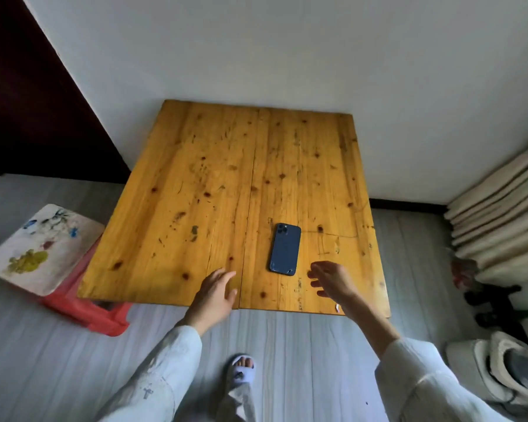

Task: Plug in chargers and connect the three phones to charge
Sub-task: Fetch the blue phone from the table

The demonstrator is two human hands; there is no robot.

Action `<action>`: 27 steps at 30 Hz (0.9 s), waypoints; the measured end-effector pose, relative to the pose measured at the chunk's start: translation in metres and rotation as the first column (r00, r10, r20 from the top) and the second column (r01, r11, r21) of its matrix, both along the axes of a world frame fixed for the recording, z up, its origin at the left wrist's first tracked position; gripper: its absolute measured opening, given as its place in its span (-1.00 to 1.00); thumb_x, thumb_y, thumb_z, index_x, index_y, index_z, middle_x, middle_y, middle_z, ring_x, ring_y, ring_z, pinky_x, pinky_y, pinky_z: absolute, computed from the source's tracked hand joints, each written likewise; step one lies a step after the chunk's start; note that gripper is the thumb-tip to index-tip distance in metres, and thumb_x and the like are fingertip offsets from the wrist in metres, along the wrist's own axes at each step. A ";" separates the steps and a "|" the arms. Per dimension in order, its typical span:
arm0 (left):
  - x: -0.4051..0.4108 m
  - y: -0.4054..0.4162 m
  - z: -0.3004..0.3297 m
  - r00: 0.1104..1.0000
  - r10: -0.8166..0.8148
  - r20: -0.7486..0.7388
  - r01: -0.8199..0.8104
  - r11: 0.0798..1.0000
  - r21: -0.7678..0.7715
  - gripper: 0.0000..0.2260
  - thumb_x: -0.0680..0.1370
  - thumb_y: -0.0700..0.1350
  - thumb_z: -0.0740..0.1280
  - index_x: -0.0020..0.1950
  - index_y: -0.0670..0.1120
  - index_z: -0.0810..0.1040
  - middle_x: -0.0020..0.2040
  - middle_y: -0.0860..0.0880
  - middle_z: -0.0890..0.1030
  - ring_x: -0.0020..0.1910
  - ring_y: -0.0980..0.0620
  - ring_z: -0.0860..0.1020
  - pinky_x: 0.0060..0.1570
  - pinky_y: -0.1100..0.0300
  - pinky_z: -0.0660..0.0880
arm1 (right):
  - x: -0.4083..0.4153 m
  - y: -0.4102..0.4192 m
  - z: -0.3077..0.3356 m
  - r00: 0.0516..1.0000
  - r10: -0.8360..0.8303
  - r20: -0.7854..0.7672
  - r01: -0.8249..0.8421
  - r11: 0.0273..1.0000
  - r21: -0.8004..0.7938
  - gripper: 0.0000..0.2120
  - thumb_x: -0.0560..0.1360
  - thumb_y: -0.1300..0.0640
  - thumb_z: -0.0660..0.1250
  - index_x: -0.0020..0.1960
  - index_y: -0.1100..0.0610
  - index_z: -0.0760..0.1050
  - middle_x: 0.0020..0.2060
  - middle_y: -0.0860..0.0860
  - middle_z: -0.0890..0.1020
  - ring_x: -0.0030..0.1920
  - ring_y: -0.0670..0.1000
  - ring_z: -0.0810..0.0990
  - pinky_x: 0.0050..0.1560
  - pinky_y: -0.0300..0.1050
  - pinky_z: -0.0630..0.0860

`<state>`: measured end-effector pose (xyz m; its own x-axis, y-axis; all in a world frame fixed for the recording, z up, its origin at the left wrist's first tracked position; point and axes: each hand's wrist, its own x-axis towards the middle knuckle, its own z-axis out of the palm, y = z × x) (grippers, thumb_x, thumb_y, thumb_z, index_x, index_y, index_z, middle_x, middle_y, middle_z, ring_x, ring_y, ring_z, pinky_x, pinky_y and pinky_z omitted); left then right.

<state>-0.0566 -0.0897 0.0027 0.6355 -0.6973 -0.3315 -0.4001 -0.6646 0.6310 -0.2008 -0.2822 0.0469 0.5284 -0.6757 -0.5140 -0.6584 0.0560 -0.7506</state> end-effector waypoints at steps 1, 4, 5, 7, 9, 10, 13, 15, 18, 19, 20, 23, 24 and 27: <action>0.013 -0.005 -0.013 1.000 -0.013 0.003 0.013 0.999 0.049 -0.59 0.57 -0.10 0.18 0.42 -0.06 0.25 0.50 -0.07 0.15 0.48 -0.04 0.10 0.44 0.07 0.11 | 0.011 -0.005 -0.016 0.998 -0.043 -0.034 0.044 0.999 0.012 -0.74 0.55 0.21 0.16 0.02 0.40 0.51 0.00 0.32 0.62 -0.19 0.12 0.51 -0.18 -0.01 0.48; 0.050 -0.014 -0.050 0.998 -0.059 0.033 0.051 0.974 0.222 -0.49 0.57 -0.02 0.16 0.48 0.04 0.06 0.55 -0.01 -0.10 0.51 -0.08 -0.15 0.46 -0.17 -0.04 | 0.043 -0.017 -0.061 0.981 -0.100 -0.165 0.108 0.994 0.035 -0.73 0.50 0.26 0.16 0.00 0.50 0.45 -0.11 0.43 0.56 -0.22 0.04 0.37 -0.18 0.01 0.47; 0.063 -0.017 -0.062 0.996 -0.079 0.050 0.063 0.962 0.265 -0.45 0.56 0.01 0.17 0.49 0.05 0.00 0.54 -0.02 -0.15 0.51 -0.10 -0.19 0.45 -0.21 -0.07 | 0.055 -0.022 -0.074 0.971 -0.111 -0.210 0.120 0.992 0.033 -0.74 0.48 0.27 0.15 -0.06 0.48 0.47 -0.24 0.41 0.52 -0.22 0.04 0.33 -0.21 -0.04 0.41; 0.084 -0.023 -0.083 0.993 -0.096 0.070 0.070 0.948 0.309 -0.39 0.55 0.04 0.19 0.49 0.07 -0.09 0.53 -0.04 -0.23 0.49 -0.12 -0.28 0.43 -0.26 -0.15 | 0.079 -0.032 -0.093 0.952 -0.120 -0.280 0.124 0.992 -0.003 -0.77 0.46 0.26 0.16 -0.33 0.32 0.46 -0.43 0.15 0.39 -0.29 0.05 0.30 -0.25 -0.14 0.29; 0.099 -0.028 -0.100 0.993 -0.088 0.075 0.060 0.945 0.321 -0.30 0.52 0.09 0.22 0.48 0.10 -0.18 0.51 -0.05 -0.32 0.46 -0.11 -0.35 0.37 -0.30 -0.25 | 0.100 -0.041 -0.104 0.934 -0.116 -0.337 0.105 0.993 -0.052 -0.83 0.50 0.15 0.20 -0.17 0.22 0.49 -0.28 0.10 0.52 -0.23 0.13 0.47 -0.24 -0.16 0.33; 0.104 -0.029 -0.107 0.993 -0.090 0.070 0.061 0.939 0.339 -0.25 0.50 0.13 0.24 0.46 0.13 -0.24 0.48 -0.03 -0.38 0.44 -0.10 -0.39 0.34 -0.33 -0.28 | 0.108 -0.045 -0.111 0.921 -0.104 -0.374 0.079 0.994 -0.081 -0.75 0.52 0.07 0.22 0.00 0.26 0.50 -0.13 0.16 0.57 -0.08 0.18 0.52 -0.17 -0.11 0.40; 0.110 -0.030 -0.122 0.988 -0.130 0.079 0.083 0.896 0.435 -0.09 0.42 0.24 0.29 0.36 0.19 -0.45 0.38 0.01 -0.53 0.36 -0.08 -0.50 0.29 -0.40 -0.27 | 0.124 -0.049 -0.125 0.873 -0.101 -0.477 0.021 0.985 -0.171 -0.48 0.46 -0.12 0.30 0.19 0.30 0.41 0.16 0.23 0.47 0.21 0.21 0.41 0.14 0.01 0.40; 0.108 -0.029 -0.126 0.984 -0.147 0.101 0.085 0.882 0.464 -0.04 0.39 0.26 0.29 0.32 0.19 -0.51 0.38 -0.01 -0.54 0.35 -0.09 -0.51 0.28 -0.42 -0.25 | 0.134 -0.045 -0.128 0.845 -0.124 -0.519 0.023 0.980 -0.197 -0.35 0.38 -0.17 0.38 0.24 0.28 0.32 0.23 0.22 0.36 0.25 0.23 0.34 0.18 0.08 0.37; 0.106 -0.031 -0.126 0.983 -0.146 0.110 0.078 0.880 0.469 -0.04 0.39 0.26 0.28 0.32 0.16 -0.51 0.38 -0.02 -0.52 0.35 -0.10 -0.49 0.29 -0.42 -0.23 | 0.146 -0.036 -0.129 0.791 -0.180 -0.585 0.063 0.975 -0.215 -0.24 0.30 -0.15 0.46 0.27 0.23 0.22 0.24 0.18 0.29 0.26 0.24 0.28 0.10 0.17 0.38; 0.106 -0.031 -0.124 0.984 -0.143 0.108 0.077 0.879 0.470 -0.05 0.40 0.26 0.28 0.33 0.15 -0.51 0.38 -0.03 -0.52 0.35 -0.11 -0.49 0.29 -0.42 -0.22 | 0.149 -0.035 -0.129 0.777 -0.206 -0.595 0.102 0.974 -0.203 -0.23 0.28 -0.13 0.48 0.27 0.22 0.21 0.24 0.18 0.28 0.26 0.24 0.28 0.09 0.19 0.37; 0.106 -0.032 -0.124 0.984 -0.142 0.105 0.077 0.879 0.470 -0.05 0.40 0.25 0.28 0.33 0.15 -0.50 0.39 -0.03 -0.51 0.35 -0.12 -0.48 0.29 -0.42 -0.22 | 0.151 -0.035 -0.129 0.767 -0.228 -0.599 0.146 0.972 -0.182 -0.21 0.27 -0.12 0.50 0.27 0.22 0.20 0.24 0.18 0.29 0.26 0.24 0.28 0.10 0.21 0.37; 0.106 -0.033 -0.121 0.983 -0.148 0.110 0.079 0.875 0.477 -0.08 0.42 0.25 0.26 0.34 0.13 -0.49 0.40 -0.05 -0.49 0.36 -0.14 -0.46 0.30 -0.42 -0.20 | 0.157 -0.042 -0.132 0.748 -0.274 -0.604 0.255 0.960 -0.119 -0.16 0.22 -0.08 0.55 0.26 0.23 0.16 0.26 0.21 0.30 0.27 0.24 0.28 0.16 0.18 0.33; 0.106 -0.033 -0.120 0.983 -0.149 0.111 0.078 0.874 0.479 -0.08 0.42 0.26 0.25 0.34 0.13 -0.49 0.40 -0.06 -0.48 0.36 -0.14 -0.46 0.30 -0.42 -0.20 | 0.157 -0.044 -0.133 0.741 -0.280 -0.610 0.270 0.957 -0.111 -0.15 0.20 -0.08 0.56 0.26 0.24 0.16 0.26 0.21 0.30 0.28 0.23 0.28 0.19 0.16 0.33; 0.106 -0.033 -0.120 0.983 -0.149 0.106 0.081 0.875 0.478 -0.08 0.42 0.25 0.25 0.33 0.13 -0.50 0.40 -0.06 -0.49 0.36 -0.14 -0.46 0.30 -0.43 -0.19 | 0.151 -0.047 -0.140 0.759 -0.291 -0.583 0.293 0.952 -0.094 -0.20 0.21 -0.07 0.56 0.24 0.26 0.25 0.23 0.22 0.37 0.25 0.23 0.35 0.20 0.12 0.36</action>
